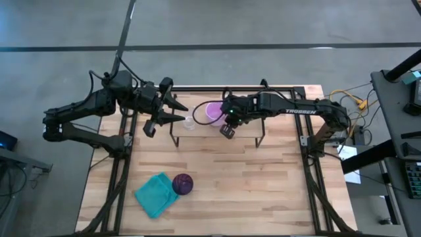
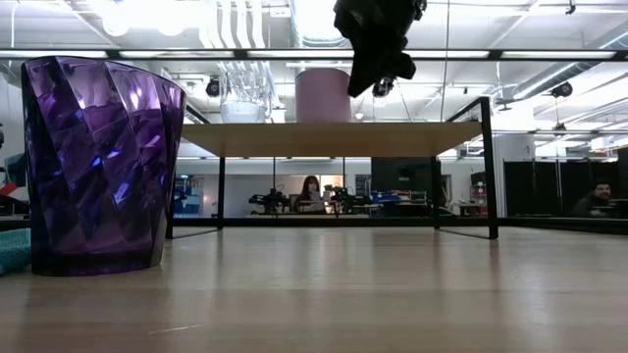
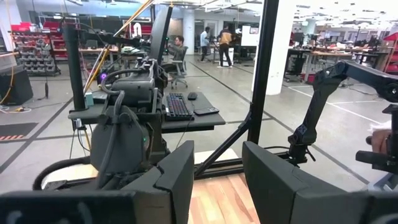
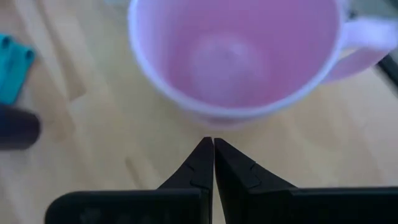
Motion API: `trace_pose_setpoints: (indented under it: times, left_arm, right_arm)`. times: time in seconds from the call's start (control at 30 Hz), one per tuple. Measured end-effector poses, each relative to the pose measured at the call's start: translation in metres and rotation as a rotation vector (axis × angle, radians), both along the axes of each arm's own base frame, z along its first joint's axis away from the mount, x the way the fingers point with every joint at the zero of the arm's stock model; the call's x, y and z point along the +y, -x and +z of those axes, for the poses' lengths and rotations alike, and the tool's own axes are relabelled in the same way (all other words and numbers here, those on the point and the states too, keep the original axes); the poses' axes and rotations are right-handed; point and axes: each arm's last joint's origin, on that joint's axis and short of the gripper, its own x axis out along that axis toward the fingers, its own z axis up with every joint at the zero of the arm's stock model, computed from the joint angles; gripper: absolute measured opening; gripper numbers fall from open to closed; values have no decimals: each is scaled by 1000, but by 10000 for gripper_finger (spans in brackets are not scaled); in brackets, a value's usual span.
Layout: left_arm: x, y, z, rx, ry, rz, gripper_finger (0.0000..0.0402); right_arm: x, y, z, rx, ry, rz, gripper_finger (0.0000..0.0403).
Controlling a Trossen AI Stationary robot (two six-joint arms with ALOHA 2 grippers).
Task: Stack small to large cups/mugs on shelf
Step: Put the pink mug on the shelf, then put the violet cup on the shelf
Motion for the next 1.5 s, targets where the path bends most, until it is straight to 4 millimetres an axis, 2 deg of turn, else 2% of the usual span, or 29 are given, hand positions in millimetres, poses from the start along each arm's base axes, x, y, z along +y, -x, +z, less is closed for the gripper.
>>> trace_pose_setpoints:
  times: [0.17, 0.3, 0.57, 0.67, 0.87, 1.07, 1.23, 1.5]
  left_arm:
    - [0, 2, 0, 6, 2, 0, 123]
    - [-1, 7, -8, 97, 18, 4, 123]
    - [-10, 17, -52, 611, 191, -2, 123]
    - [-19, 17, -65, 766, 253, -29, 123]
    - [-40, 9, -87, 921, 321, -62, 123]
    - [-54, -9, -130, 1099, 339, 65, 123]
    - [-65, -27, -161, 1199, 433, 120, 123]
    - [-84, -46, -175, 1197, 439, 40, 123]
  right_arm:
    - [21, 8, 5, 18, -66, 24, 8]
    - [46, 12, 21, -23, -113, 99, 8]
    - [97, 18, 75, -199, -146, 234, 9]
    - [105, 22, 91, -252, -155, 243, 11]
    - [107, 27, 110, -321, -98, 227, 32]
    - [106, 28, 117, -347, -74, 209, 40]
    - [106, 27, 114, -337, -76, 214, 41]
    - [111, 24, 93, -249, -136, 333, 41]
